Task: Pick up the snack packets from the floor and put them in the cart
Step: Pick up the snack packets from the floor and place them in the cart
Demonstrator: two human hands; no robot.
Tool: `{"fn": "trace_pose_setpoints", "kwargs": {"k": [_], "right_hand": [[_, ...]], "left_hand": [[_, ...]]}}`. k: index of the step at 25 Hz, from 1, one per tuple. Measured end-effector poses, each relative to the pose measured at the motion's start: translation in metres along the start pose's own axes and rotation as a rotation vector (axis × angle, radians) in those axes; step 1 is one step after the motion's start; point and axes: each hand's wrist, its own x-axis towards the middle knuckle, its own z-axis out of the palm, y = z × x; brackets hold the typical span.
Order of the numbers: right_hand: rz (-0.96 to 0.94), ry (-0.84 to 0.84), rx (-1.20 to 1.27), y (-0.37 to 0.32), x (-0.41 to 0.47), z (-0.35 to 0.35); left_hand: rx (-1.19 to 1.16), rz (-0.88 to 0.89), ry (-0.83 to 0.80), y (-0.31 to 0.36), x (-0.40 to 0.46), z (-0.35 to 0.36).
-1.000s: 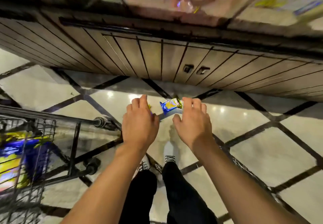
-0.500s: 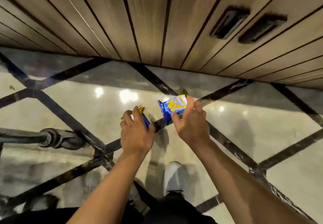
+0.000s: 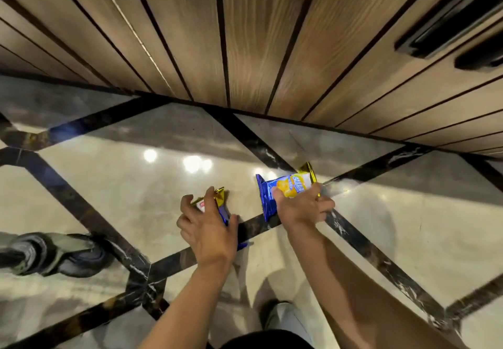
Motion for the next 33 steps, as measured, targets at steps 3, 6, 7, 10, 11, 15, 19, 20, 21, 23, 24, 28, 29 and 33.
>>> {"fn": "trace_pose_setpoints", "kwargs": {"k": [3, 6, 7, 10, 11, 15, 19, 20, 21, 23, 24, 28, 29, 33], "right_hand": [[-0.028, 0.052, 0.076, -0.002, 0.002, 0.009], [-0.045, 0.062, 0.143, -0.004, 0.007, 0.018], [-0.069, 0.059, 0.147, -0.006, 0.008, 0.02], [-0.131, 0.042, 0.077, -0.008, 0.009, 0.026], [-0.147, 0.042, 0.058, -0.008, 0.009, 0.026], [-0.252, 0.015, 0.026, -0.009, 0.0, 0.016], [-0.489, 0.015, -0.011, -0.023, -0.027, -0.029], [-0.534, 0.017, -0.006, -0.027, -0.037, -0.044], [-0.569, 0.007, 0.003, -0.032, -0.052, -0.063], [-0.634, -0.022, 0.019, -0.04, -0.089, -0.108], [-0.655, -0.027, 0.026, -0.045, -0.111, -0.133], [-0.696, -0.069, 0.081, -0.078, -0.214, -0.231], [-0.696, -0.085, 0.098, -0.087, -0.239, -0.252], [-0.703, -0.159, 0.113, -0.129, -0.365, -0.354]], "left_hand": [[0.04, 0.102, 0.028, -0.023, 0.0, 0.0], [0.056, 0.11, -0.011, -0.034, -0.003, 0.001], [0.033, 0.101, -0.03, -0.032, -0.005, 0.001], [-0.075, 0.076, -0.039, -0.027, -0.005, 0.001], [-0.105, 0.067, -0.041, -0.026, -0.003, 0.0], [-0.19, 0.065, -0.015, -0.007, 0.007, -0.016], [-0.24, 0.16, 0.009, 0.032, 0.002, -0.068], [-0.246, 0.186, 0.002, 0.038, -0.003, -0.084], [-0.261, 0.198, -0.012, 0.046, -0.012, -0.105], [-0.292, 0.208, -0.026, 0.063, -0.039, -0.151], [-0.308, 0.214, -0.029, 0.073, -0.057, -0.176], [-0.382, 0.216, -0.036, 0.121, -0.13, -0.291], [-0.389, 0.218, -0.031, 0.131, -0.147, -0.32], [-0.391, 0.251, 0.016, 0.171, -0.23, -0.458]]}}
